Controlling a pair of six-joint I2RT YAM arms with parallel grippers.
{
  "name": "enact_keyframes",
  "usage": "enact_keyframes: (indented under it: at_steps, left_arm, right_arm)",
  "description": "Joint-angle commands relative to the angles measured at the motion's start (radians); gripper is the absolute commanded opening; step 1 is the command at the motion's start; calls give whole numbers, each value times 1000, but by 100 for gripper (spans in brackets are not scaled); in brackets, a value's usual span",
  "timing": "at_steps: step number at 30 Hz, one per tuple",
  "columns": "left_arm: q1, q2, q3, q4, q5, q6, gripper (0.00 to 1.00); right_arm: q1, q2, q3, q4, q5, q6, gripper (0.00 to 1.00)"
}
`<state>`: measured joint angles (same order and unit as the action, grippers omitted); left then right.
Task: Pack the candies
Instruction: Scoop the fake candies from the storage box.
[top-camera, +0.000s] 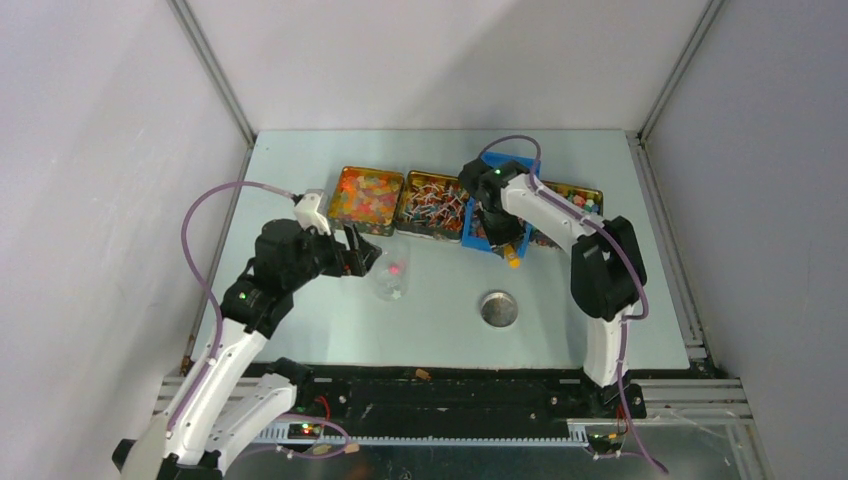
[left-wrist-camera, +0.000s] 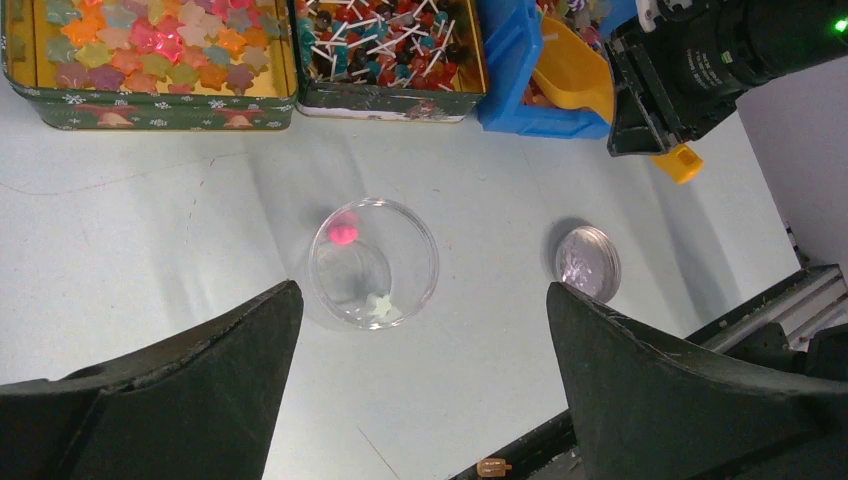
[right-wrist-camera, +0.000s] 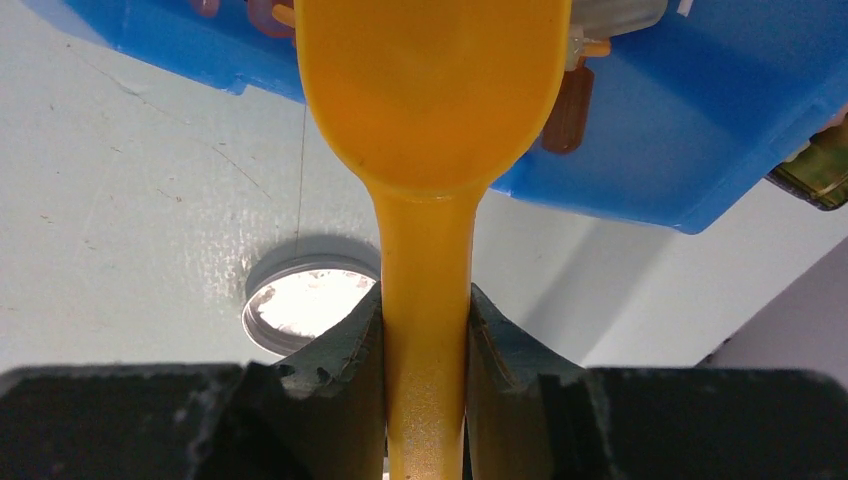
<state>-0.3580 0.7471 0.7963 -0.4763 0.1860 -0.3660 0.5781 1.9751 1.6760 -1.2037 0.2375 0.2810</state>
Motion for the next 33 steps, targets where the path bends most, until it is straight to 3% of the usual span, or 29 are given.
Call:
enact_keyframes:
  at_steps: [1, 15, 25, 33]
  left_arm:
    - [-2, -11, -17, 33, -5, 5, 100]
    - [-2, -15, -26, 37, -4, 1, 100]
    - [-3, -29, -28, 29, -17, 10, 100]
    - [-2, -32, -24, 26, -18, 10, 100]
  right_arm:
    - [5, -74, -71, 162, -4, 33, 0]
    - [-28, 3, -35, 193, -48, 48, 0]
    - [-12, -196, -233, 335, 18, 82, 0]
    - [3, -217, -264, 361, 38, 85, 0]
